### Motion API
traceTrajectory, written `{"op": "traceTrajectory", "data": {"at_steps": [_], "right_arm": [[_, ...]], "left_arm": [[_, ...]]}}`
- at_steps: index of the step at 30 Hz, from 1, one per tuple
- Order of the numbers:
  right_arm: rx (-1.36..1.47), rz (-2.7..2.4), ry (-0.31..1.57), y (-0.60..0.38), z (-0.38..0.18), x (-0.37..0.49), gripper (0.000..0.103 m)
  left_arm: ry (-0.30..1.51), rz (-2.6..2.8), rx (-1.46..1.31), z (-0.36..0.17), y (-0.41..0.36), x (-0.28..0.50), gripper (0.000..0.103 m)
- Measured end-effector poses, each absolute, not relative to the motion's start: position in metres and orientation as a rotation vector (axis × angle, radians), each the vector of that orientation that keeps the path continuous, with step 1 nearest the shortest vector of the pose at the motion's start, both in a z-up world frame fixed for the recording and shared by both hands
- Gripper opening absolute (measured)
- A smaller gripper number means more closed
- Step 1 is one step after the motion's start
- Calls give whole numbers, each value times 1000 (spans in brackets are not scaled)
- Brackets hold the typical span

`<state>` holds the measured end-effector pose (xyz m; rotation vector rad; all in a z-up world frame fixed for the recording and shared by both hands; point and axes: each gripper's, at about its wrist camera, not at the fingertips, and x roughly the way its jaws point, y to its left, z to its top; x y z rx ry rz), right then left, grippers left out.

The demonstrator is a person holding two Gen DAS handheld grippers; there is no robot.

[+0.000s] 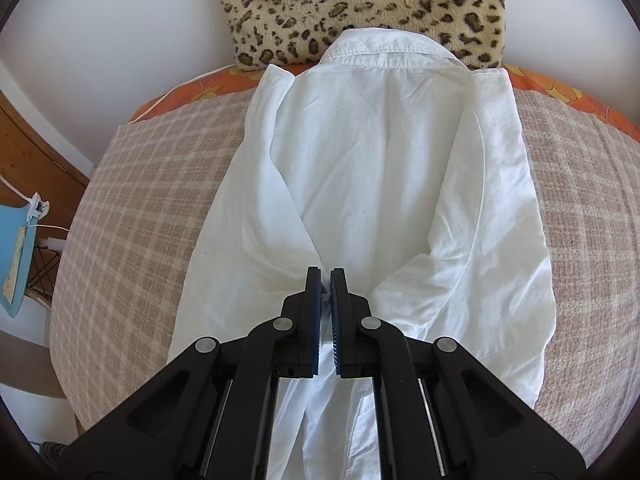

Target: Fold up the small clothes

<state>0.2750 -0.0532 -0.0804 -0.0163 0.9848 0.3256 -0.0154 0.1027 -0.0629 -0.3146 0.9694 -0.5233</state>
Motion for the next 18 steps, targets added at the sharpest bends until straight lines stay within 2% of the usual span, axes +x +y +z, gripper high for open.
{"op": "traceTrajectory", "data": {"at_steps": [3, 9, 16, 18], "right_arm": [[-14, 323, 984, -52, -80, 275, 5], [-50, 324, 986, -50, -74, 278, 5], [-51, 284, 984, -61, -70, 284, 2], [-30, 261, 994, -70, -73, 289, 2]], "left_arm": [[1032, -479, -419, -75, 113, -4, 18], [960, -431, -457, -66, 125, -9, 22], [944, -491, -305, -67, 86, 2, 22], [1002, -514, -289, -77, 74, 9, 22]]}}
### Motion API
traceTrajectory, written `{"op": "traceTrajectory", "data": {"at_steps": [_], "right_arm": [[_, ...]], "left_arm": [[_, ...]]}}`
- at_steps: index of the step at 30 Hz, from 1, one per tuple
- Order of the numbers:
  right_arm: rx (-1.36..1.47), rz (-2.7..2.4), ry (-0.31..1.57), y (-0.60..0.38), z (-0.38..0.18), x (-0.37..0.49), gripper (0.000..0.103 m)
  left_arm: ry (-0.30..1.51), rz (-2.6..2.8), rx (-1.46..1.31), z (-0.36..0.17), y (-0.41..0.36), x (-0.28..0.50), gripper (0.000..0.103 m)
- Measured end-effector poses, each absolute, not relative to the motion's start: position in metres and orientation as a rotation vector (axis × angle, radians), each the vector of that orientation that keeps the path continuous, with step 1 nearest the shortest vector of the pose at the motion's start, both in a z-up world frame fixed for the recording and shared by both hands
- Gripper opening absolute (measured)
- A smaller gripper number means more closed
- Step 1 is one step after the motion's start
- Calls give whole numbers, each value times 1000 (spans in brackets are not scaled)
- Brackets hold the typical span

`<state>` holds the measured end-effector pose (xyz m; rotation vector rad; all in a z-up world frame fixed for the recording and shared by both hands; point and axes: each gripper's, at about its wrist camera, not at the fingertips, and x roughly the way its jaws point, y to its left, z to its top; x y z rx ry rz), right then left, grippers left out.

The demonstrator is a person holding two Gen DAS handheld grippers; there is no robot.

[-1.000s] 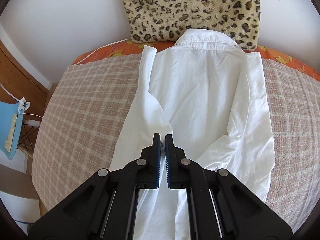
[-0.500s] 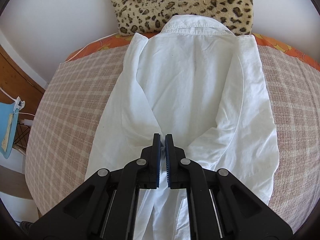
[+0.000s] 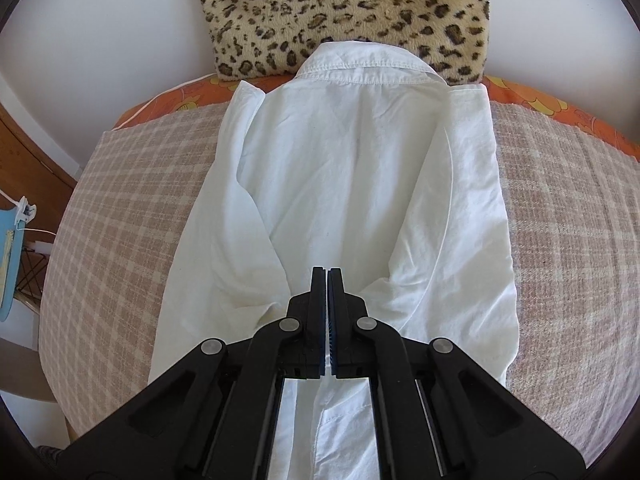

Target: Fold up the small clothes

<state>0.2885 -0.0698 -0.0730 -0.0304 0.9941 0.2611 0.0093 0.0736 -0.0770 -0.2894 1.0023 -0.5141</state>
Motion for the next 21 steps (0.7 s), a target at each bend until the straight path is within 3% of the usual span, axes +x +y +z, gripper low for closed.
{"op": "traceTrajectory", "data": {"at_steps": [7, 9, 10, 11, 15, 21], "right_arm": [[123, 402, 1021, -95, -62, 236, 4], [132, 466, 1046, -94, -67, 210, 18], [135, 480, 1052, -94, -72, 198, 40], [136, 485, 1056, -94, -77, 189, 55], [156, 497, 1107, -89, -101, 171, 55], [153, 490, 1020, -89, -96, 131, 55]], "left_arm": [[1020, -571, -275, -88, 69, 7, 22], [1014, -582, -225, -86, 64, 1, 22], [1004, -581, -202, -83, 63, -3, 22], [996, -583, -201, -80, 64, -5, 22], [962, -511, -243, -72, 82, -10, 25], [951, -439, -322, -74, 119, -13, 25]]}}
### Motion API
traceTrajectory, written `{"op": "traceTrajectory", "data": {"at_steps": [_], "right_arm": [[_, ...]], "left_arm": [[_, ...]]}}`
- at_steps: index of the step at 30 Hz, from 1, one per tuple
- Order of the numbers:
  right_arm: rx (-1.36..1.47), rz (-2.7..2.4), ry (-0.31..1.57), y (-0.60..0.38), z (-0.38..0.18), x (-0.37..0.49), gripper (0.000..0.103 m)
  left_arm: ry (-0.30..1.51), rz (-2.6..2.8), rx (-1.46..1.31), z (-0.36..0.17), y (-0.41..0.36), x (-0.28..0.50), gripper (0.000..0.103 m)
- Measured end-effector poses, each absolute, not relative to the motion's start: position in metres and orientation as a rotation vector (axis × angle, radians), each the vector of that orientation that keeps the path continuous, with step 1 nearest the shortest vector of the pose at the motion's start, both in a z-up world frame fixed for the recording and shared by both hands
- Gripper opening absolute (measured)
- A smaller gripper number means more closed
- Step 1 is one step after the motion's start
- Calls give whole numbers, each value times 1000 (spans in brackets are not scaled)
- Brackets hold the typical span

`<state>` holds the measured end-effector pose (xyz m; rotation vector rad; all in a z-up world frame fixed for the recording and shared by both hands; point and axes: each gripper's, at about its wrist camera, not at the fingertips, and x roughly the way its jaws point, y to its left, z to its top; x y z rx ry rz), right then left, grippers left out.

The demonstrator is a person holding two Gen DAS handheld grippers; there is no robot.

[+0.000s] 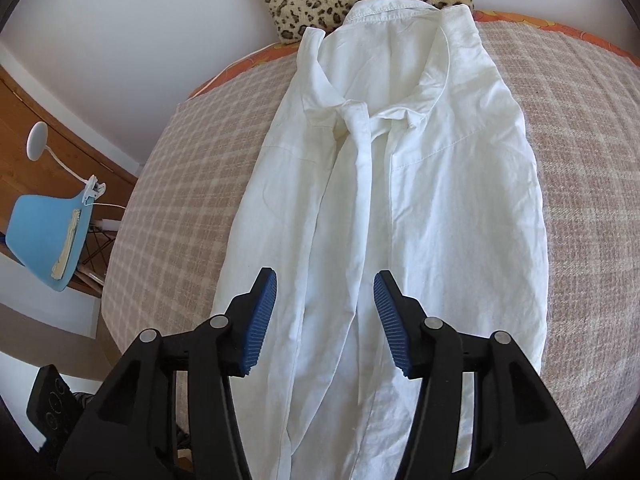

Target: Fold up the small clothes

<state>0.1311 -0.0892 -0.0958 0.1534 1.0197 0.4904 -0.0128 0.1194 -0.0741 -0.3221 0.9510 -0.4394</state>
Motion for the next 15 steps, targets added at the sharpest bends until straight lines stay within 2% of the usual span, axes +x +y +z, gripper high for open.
{"op": "traceTrajectory", "data": {"at_steps": [4, 12, 15], "right_arm": [[90, 501, 1021, -72, -103, 129, 55], [232, 391, 1046, -68, -112, 201, 55], [237, 418, 1106, -63, -115, 207, 41]], "left_arm": [[999, -459, -343, -85, 112, -6, 25], [978, -511, -238, -79, 76, -10, 25], [996, -516, -233, -85, 71, -8, 25]]}}
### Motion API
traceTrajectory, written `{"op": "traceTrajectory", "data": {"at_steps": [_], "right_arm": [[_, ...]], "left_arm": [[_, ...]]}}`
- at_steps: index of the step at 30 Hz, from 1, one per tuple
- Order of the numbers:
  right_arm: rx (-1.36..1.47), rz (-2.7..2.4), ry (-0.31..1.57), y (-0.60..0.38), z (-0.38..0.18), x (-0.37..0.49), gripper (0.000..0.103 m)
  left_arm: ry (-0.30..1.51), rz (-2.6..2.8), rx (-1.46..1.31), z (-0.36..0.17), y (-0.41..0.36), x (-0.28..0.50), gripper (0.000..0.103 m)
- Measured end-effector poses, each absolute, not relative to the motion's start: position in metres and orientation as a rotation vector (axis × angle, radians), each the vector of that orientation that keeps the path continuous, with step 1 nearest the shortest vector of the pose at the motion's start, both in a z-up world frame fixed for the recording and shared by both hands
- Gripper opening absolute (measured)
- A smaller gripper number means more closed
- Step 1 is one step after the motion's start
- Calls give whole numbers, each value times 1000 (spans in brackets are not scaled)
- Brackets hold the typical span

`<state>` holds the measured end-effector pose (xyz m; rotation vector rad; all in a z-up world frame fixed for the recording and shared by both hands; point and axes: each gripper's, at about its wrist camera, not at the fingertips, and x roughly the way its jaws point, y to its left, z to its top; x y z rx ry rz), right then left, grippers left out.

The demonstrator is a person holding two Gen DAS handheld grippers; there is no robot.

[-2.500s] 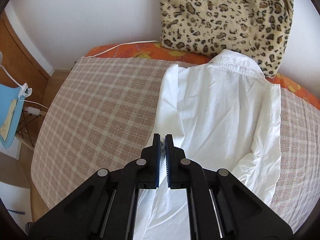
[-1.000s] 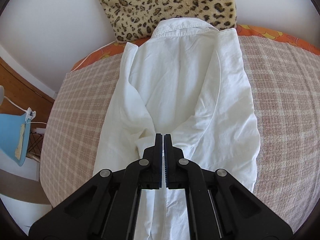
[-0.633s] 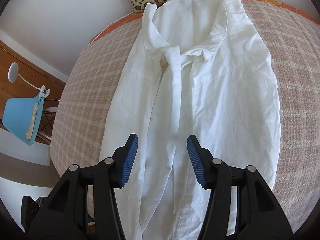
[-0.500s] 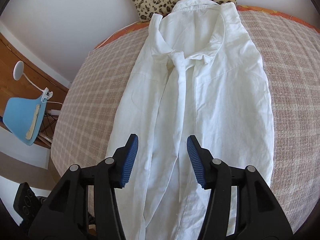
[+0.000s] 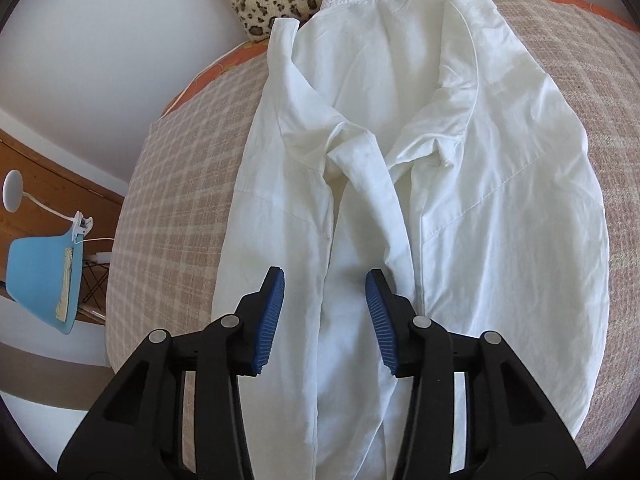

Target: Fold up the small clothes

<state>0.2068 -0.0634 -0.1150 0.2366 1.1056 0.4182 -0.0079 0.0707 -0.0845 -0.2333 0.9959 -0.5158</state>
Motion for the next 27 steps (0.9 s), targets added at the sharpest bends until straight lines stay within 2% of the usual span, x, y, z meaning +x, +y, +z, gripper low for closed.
{"op": "traceTrajectory", "data": {"at_steps": [2, 4, 6, 7, 8, 16, 18, 19, 20, 27], "right_arm": [[205, 472, 1097, -59, -104, 199, 40], [144, 486, 1008, -57, -82, 192, 40], [118, 439, 913, -60, -63, 196, 50], [126, 414, 885, -63, -58, 203, 60], [133, 390, 873, -66, -56, 212, 66], [121, 363, 975, -52, -82, 271, 66], [100, 389, 994, -46, -86, 272, 45], [74, 394, 1010, -43, -87, 272, 18], [37, 378, 1025, -40, -89, 271, 7], [-58, 287, 990, -59, -77, 268, 5]], "left_arm": [[995, -518, -221, -86, 68, -7, 25], [999, -522, -226, -88, 68, -5, 25], [1007, -524, -229, -91, 68, -1, 25], [1007, -524, -233, -92, 68, 0, 25], [1006, -524, -234, -90, 65, -1, 25], [999, -523, -217, -91, 63, 0, 25], [996, -522, -219, -90, 63, -1, 25], [993, -522, -218, -89, 63, -2, 25], [985, -517, -217, -87, 64, -2, 25], [927, -530, -201, -74, 62, 1, 25]]}}
